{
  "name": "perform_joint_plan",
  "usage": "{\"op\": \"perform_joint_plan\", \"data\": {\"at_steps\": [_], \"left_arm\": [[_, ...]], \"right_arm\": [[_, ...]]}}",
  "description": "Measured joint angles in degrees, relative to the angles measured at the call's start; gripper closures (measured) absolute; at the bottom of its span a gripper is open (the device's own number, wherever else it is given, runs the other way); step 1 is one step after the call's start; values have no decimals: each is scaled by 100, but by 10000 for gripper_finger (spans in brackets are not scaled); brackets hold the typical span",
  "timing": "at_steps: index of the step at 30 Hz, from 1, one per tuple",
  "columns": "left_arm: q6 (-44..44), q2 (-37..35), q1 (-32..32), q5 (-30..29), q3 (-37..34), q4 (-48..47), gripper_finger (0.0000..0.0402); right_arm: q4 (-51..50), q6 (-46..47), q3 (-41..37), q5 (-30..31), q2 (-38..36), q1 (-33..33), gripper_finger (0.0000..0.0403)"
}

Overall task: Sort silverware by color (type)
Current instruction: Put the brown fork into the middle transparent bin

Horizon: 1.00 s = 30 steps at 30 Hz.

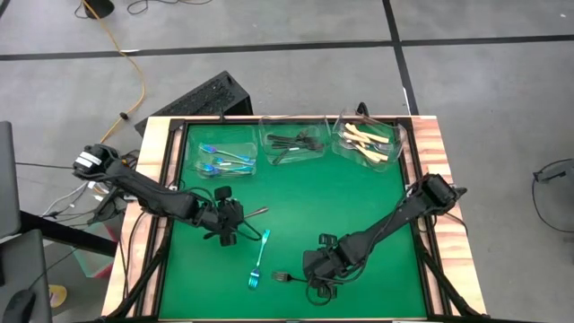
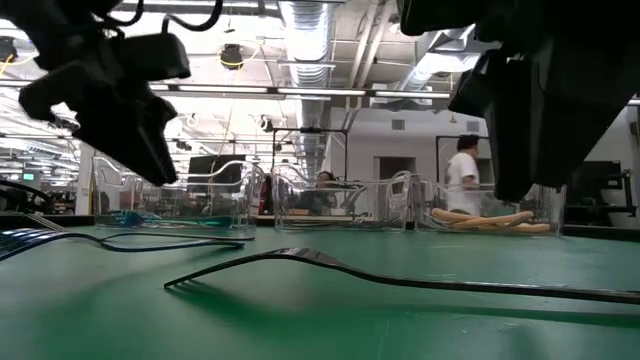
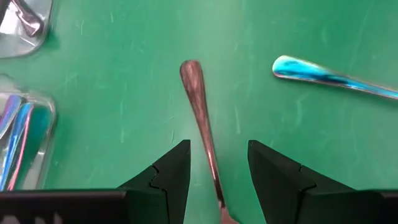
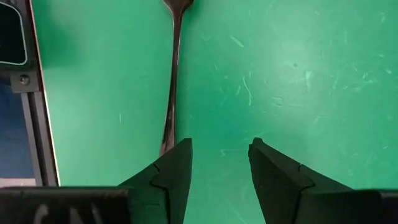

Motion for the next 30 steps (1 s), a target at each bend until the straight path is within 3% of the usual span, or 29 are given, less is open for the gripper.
{"op": "perform_joint_plan", "data": {"at_steps": [11, 16, 25, 30], "left_arm": [[-345, 116, 201, 173, -979, 1162, 256], [-422, 116, 254, 599, -1360, 1831, 256], [-767, 93, 254, 604, -1789, 2119, 258], [-784, 94, 258, 632, -1828, 2202, 291]], "right_arm": [[50, -20, 0, 2, 2, -2, 223], [52, -18, 0, 10, 0, -2, 223], [118, -155, 0, 31, 0, -83, 223], [124, -160, 0, 31, -3, -118, 223]]}}
